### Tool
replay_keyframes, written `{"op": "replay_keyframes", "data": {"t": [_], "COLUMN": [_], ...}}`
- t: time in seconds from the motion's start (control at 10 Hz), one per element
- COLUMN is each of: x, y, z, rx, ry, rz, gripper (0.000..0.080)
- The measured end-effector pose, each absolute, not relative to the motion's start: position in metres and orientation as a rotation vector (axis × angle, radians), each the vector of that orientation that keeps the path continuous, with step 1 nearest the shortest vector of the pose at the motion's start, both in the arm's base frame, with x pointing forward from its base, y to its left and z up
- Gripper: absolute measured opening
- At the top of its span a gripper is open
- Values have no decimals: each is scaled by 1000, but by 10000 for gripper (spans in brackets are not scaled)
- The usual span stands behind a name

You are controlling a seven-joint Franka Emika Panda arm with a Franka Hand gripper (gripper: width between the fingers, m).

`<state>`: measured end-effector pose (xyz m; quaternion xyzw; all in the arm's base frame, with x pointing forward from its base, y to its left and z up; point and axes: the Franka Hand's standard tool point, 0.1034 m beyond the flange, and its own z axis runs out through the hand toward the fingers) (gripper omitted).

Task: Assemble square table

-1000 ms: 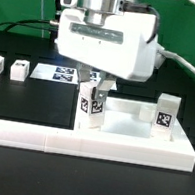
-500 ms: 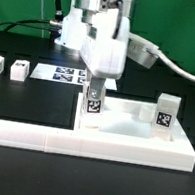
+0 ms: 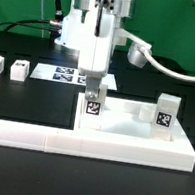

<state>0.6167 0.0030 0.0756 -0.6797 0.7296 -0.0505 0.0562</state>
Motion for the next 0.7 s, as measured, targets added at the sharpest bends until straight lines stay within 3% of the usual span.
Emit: {"op": "replay_keyframes", "data": {"t": [0.1,0.2,0.3,0.7], "x": [616,616,616,617], "y": [5,8,9,12], "z": [75,74,74,76], "rx": [-2124,-2221,-2350,-2755], "ry": [2158,2063,1924,1327], "rz": [-156,-161,-170,-207], "gripper": [564,564,635,649]}}
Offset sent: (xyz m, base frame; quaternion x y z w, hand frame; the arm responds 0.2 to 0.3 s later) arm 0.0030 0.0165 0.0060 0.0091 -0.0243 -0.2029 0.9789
